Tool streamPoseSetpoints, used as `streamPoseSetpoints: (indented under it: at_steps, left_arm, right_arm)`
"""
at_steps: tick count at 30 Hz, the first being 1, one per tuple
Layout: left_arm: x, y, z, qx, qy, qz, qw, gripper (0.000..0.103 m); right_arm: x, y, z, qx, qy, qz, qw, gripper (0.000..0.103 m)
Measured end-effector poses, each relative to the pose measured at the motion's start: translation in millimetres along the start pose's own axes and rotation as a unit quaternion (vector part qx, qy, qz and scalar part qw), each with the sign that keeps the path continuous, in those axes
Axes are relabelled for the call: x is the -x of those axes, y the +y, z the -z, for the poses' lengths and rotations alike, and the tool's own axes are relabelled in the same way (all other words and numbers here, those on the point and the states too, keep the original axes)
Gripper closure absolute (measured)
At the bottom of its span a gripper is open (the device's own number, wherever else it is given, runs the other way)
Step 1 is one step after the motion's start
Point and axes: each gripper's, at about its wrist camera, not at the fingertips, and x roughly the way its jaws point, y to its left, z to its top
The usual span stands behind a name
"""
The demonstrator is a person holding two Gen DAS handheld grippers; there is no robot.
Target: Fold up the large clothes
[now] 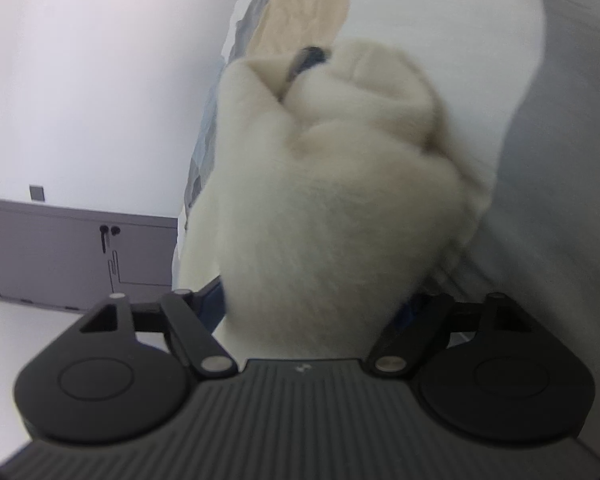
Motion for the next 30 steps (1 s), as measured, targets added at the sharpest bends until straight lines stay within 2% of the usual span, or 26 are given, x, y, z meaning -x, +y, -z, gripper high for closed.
streamPoseSetpoints:
  at_steps: [2, 3, 5, 8, 11, 15, 21, 26, 30]
  left_arm:
    - [4, -4, 3, -0.022, -0.012, -0.006, 0.9997, 0.041]
    - [7, -8, 7, -0.035, -0.019, -0.009, 0.9992, 0.043]
    - [12, -14, 13, -0.054, -0.033, -0.008, 0.9979, 0.049]
    - [20, -17, 17, -0.06, -0.037, 0.006, 0.9975, 0.05]
    - [34, -16, 18, -0.055, -0.032, 0.028, 0.9976, 0.05]
    - [47, -25, 18, -0.076, -0.016, 0.031, 0.9965, 0.05]
    - [72, -53, 24, -0.097, 0.015, 0.043, 0.9942, 0.05]
    - [74, -100, 39, -0.124, 0.029, 0.064, 0.9898, 0.05]
    - [54, -154, 61, -0.158, 0.042, 0.076, 0.9837, 0.05]
  right_arm:
    - [1, 1, 0, 0.008, -0.001, 0.001, 1.0, 0.034]
    - [2, 2, 1, 0.014, -0.003, 0.002, 1.0, 0.046]
    - [11, 6, 2, 0.04, -0.011, 0.002, 0.999, 0.055]
    - [19, 20, 1, 0.085, -0.024, 0.003, 0.996, 0.062]
    - [33, 27, 6, 0.109, -0.033, -0.003, 0.993, 0.063]
    - [56, 33, 14, 0.137, -0.04, -0.007, 0.99, 0.064]
    - [93, 40, 5, 0.106, -0.018, -0.058, 0.993, 0.063]
    - [115, 59, -18, 0.101, -0.01, -0.083, 0.991, 0.063]
    - [132, 81, -50, 0.111, -0.011, -0.085, 0.99, 0.063]
